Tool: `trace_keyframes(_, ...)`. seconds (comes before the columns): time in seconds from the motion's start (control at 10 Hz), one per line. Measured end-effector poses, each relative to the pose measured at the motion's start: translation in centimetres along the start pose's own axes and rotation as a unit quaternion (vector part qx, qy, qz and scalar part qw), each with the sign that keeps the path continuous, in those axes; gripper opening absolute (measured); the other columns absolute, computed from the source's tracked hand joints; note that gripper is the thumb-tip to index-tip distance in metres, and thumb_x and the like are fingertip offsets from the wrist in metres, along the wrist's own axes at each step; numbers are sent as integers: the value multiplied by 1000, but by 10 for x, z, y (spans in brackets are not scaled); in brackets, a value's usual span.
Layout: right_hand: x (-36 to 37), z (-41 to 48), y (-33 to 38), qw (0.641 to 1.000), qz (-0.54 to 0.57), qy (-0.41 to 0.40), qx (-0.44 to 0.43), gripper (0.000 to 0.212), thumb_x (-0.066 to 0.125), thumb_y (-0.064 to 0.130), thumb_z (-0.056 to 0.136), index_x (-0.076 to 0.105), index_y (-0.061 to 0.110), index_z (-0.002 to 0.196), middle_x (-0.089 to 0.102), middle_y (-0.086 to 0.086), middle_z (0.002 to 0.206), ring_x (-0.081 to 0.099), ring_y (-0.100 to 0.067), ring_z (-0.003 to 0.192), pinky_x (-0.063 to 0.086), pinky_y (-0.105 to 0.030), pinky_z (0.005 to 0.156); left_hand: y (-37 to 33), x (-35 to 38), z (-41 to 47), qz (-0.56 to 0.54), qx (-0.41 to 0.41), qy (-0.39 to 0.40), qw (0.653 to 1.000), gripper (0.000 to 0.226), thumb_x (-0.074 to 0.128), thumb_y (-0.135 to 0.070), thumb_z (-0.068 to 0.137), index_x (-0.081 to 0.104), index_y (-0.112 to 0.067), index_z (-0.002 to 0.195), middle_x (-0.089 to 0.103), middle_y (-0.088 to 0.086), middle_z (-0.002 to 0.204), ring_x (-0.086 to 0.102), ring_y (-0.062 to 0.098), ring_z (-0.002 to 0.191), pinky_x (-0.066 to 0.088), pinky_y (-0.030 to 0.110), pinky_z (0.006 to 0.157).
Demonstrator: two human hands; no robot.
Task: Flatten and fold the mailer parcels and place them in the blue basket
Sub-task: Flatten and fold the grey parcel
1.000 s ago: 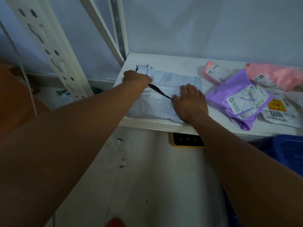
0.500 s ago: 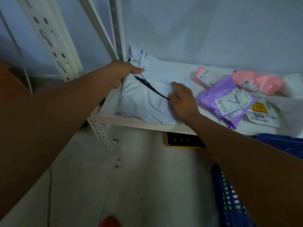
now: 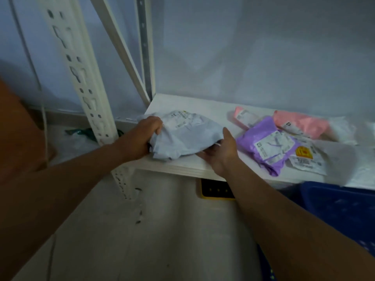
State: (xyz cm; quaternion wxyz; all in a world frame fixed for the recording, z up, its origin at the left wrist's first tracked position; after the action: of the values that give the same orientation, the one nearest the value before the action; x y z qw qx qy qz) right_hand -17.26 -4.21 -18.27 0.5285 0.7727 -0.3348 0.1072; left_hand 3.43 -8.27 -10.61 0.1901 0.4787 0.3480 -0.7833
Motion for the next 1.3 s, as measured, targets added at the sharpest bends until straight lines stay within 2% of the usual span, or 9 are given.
trace_keyframes(0.3, -16, -5, 5, 970, -209, -109, -54, 31, 49, -6, 89, 56, -10, 119, 66, -19, 99, 70, -30, 81, 62, -45, 77, 62, 10, -18, -23, -222, -58, 973, 69, 59, -10, 92, 30, -18, 154, 25, 19, 158, 26, 35, 145, 24, 42, 120)
trace_keyframes(0.5, -32, 1, 28, 968, -165, -157, -102, 15, 52, 12, 87, 56, 3, 98, 62, -17, 94, 65, -32, 77, 62, -43, 68, 82, -8, -25, -95, -485, -181, 850, 54, 48, -27, 96, 36, -6, 144, 40, 20, 143, 46, 38, 128, 41, 40, 101)
trace_keyframes(0.6, -21, 8, 16, 992, -93, -85, -12, 36, 52, 29, 95, 53, -3, 111, 64, -26, 100, 66, -35, 73, 54, -28, 46, 81, 5, -20, -103, -526, -106, 838, 85, 67, -50, 83, 31, -9, 148, 27, 18, 151, 41, 34, 133, 43, 32, 99)
trace_keyframes(0.7, -4, 14, 9, 984, -163, -72, 9, 18, 53, 28, 97, 51, 10, 99, 66, -13, 71, 66, -22, 53, 32, -15, 37, 79, 8, -21, -118, -562, -74, 816, 120, 82, -55, 69, 13, -10, 156, 16, 18, 156, 33, 36, 139, 47, 48, 103)
trace_keyframes(0.8, 0, 15, 6, 973, -198, -121, -16, 1, 57, 7, 88, 58, 7, 90, 63, -11, 71, 59, -18, 47, 39, -18, 38, 73, 9, -12, -141, -564, -47, 812, 135, 85, -52, 69, -8, -5, 155, 15, 21, 159, 26, 36, 145, 33, 48, 115)
trace_keyframes(0.9, 6, 10, 13, 970, -187, -125, -87, 6, 56, 8, 89, 56, 13, 92, 58, -4, 83, 58, -14, 61, 53, -23, 52, 79, 10, -7, -163, -536, -46, 827, 119, 87, -41, 71, 8, -6, 154, 37, 16, 150, 44, 32, 134, 44, 42, 107)
trace_keyframes(1.1, 9, -2, 42, 903, -369, -178, -132, 81, 72, 6, 81, 32, 20, 150, 44, -9, 147, 49, -36, 129, 38, -36, 109, 74, 3, -5, -138, -466, -46, 873, 98, 86, -26, 70, 29, -11, 148, 46, 10, 142, 50, 31, 126, 49, 39, 97)
trace_keyframes(1.2, 1, 6, 34, 935, -315, -146, -76, 48, 73, 33, 79, 55, 30, 123, 60, -10, 133, 63, -29, 111, 52, -35, 95, 64, 7, -7, -72, -414, -51, 906, 96, 87, -32, 59, 39, -17, 140, 57, 8, 132, 55, 33, 120, 50, 45, 96)
trace_keyframes(1.3, 5, 19, 28, 926, -361, -110, -6, 44, 73, 22, 80, 61, 14, 122, 64, -11, 128, 62, -23, 86, 53, -22, 58, 62, 8, -5, -14, -427, -10, 904, 121, 88, -47, 58, 16, -17, 151, 49, 16, 139, 49, 40, 126, 48, 51, 99)
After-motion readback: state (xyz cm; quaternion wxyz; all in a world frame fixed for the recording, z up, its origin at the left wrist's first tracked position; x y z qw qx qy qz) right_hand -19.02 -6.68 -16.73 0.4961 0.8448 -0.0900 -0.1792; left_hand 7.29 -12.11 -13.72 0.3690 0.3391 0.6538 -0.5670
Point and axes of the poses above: each hand's wrist, its own z-axis towards the middle knuckle, its own x-axis out of the palm, y = z × x, the point moved 9 cm from there along z, towards the middle knuckle
